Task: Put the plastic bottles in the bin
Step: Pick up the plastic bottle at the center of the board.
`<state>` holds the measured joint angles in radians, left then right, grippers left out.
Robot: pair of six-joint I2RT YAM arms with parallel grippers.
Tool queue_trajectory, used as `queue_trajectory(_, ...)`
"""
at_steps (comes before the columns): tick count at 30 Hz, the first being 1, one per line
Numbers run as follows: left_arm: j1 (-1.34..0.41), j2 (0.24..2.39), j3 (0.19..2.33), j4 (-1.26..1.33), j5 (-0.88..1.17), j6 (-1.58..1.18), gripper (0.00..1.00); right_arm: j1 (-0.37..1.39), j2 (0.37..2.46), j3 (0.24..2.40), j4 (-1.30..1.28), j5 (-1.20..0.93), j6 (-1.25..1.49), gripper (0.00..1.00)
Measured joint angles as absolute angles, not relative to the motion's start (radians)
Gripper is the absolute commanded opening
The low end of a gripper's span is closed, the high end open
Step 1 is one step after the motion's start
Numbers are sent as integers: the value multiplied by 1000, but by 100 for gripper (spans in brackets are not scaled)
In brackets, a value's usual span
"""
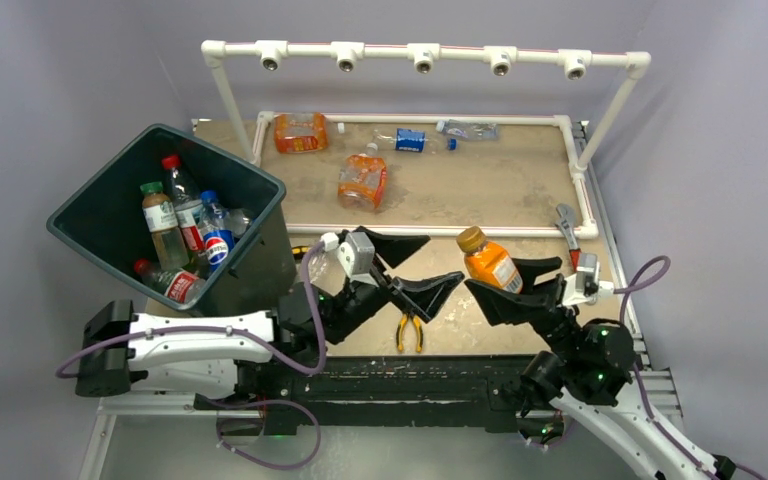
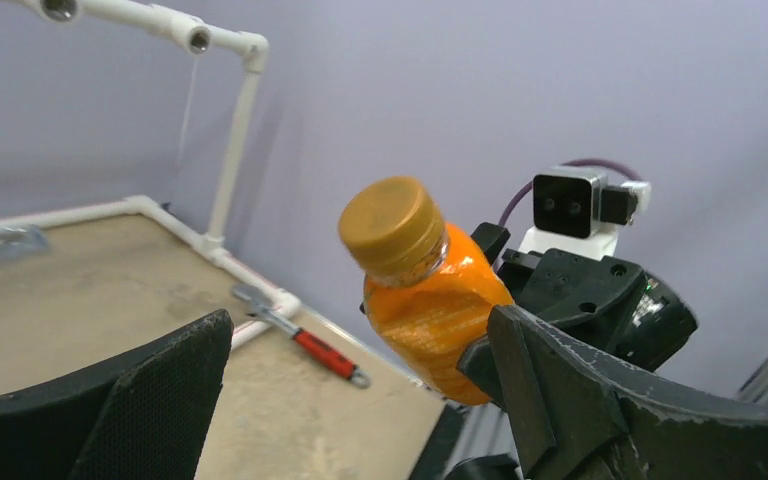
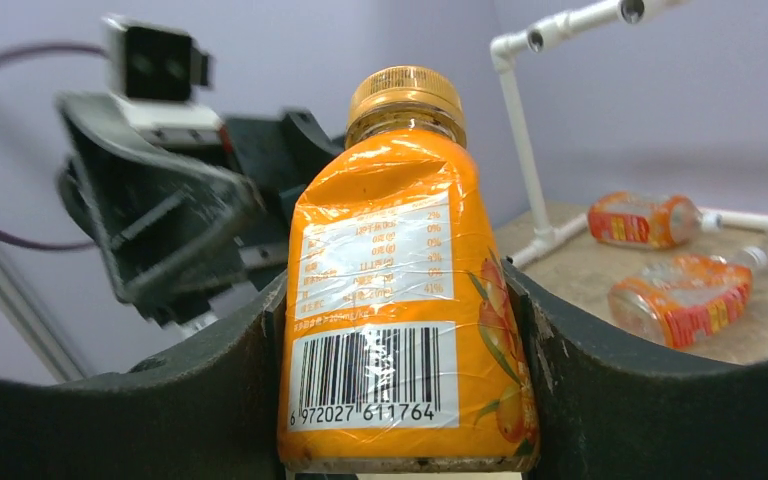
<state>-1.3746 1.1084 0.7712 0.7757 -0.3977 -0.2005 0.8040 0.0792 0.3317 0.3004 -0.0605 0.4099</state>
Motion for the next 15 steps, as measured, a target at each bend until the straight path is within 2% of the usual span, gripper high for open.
queue_trajectory(3,-1375,1159,754,867,-406,-330,99,804,79,328,373,-53,427,25)
queue_trajectory(5,-1375,1171,753,907,-417,-388,95,804,79,323,417,-50,435,25)
queue_trajectory(9,-1374,1177,754,987,-457,-488,77,804,95,311,461,-51,449,25)
queue_trajectory(15,-1361,1219,807,992,-474,-601,74,804,131,301,474,-52,453,24)
